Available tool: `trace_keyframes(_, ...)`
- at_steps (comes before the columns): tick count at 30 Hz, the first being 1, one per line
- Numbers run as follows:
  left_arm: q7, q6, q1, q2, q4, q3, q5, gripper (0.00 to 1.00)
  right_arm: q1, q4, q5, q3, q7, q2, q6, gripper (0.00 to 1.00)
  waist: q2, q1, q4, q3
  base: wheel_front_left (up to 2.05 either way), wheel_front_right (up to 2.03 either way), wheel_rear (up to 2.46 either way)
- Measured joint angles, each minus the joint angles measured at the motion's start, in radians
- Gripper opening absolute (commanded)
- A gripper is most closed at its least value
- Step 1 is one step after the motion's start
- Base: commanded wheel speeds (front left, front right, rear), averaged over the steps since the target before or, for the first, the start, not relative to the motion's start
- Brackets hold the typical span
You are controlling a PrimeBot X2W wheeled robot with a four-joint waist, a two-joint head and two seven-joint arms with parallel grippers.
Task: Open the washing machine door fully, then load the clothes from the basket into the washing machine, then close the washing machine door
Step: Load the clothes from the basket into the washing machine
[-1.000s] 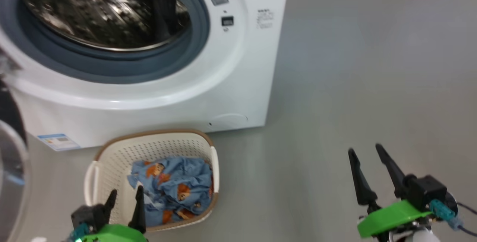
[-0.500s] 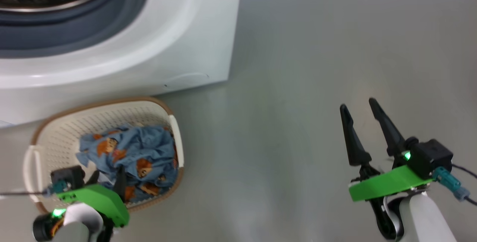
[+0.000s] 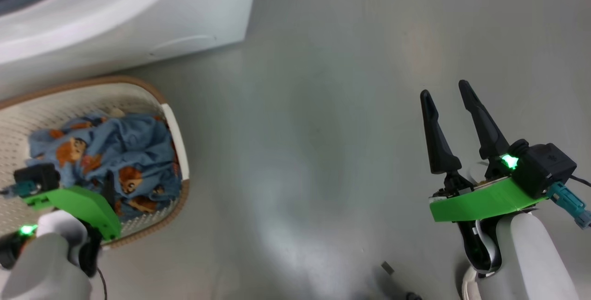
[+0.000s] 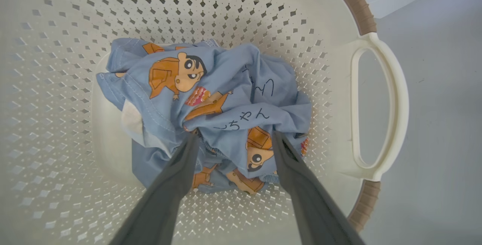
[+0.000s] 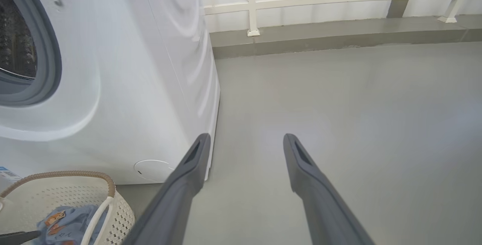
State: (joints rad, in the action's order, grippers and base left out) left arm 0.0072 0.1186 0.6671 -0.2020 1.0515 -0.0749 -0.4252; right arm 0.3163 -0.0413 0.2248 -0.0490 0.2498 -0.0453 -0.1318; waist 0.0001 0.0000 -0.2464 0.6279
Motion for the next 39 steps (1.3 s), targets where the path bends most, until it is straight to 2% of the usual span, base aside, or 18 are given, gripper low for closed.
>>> trace_keyframes(9, -0.011, -0.003, 0.127, -0.048, 0.081, -0.003, 0.001, 1.00, 0.038, 0.044, 0.007, 0.000, 0.000, 0.000, 0.000, 1.00, 0.0000, 0.0000, -0.024, 0.100, 0.00, 0.00, 0.00)
trace_keyframes(19, -0.005, -0.005, 0.245, -0.063, 0.167, -0.027, 0.010, 1.00, 0.057, 0.077, 0.015, 0.001, 0.000, 0.000, 0.000, 1.00, 0.0000, 0.0000, -0.034, 0.203, 0.00, 0.00, 0.00)
trace_keyframes(23, 0.005, -0.010, 0.286, -0.084, 0.186, -0.043, 0.022, 1.00, 0.058, 0.093, 0.015, 0.001, 0.000, 0.000, 0.000, 1.00, -0.0001, 0.0000, -0.039, 0.240, 0.00, 0.00, 0.00)
trace_keyframes(35, 0.028, -0.036, 0.357, -0.098, 0.216, -0.095, 0.063, 1.00, 0.057, 0.123, 0.025, 0.018, 0.000, 0.001, 0.000, 1.00, 0.0000, 0.0001, -0.072, 0.330, 0.00, 0.00, 0.00)
trace_keyframes(36, 0.023, -0.039, 0.360, -0.100, 0.217, -0.099, 0.064, 0.90, 0.057, 0.125, 0.025, 0.023, 0.000, 0.001, 0.000, 1.00, 0.0000, 0.0000, -0.075, 0.333, 0.00, 0.00, 0.00)
trace_keyframes(37, 0.016, -0.046, 0.362, -0.102, 0.219, -0.104, 0.066, 0.52, 0.057, 0.126, 0.025, 0.027, 0.000, 0.001, 0.000, 1.00, 0.0000, 0.0000, -0.077, 0.336, 0.00, 0.00, 0.00)
trace_keyframes(39, 0.003, -0.049, 0.362, -0.101, 0.220, -0.115, 0.073, 0.00, 0.057, 0.128, 0.025, 0.033, 0.000, 0.001, 0.000, 1.00, 0.0000, 0.0000, -0.078, 0.341, 0.00, 0.00, 0.00)
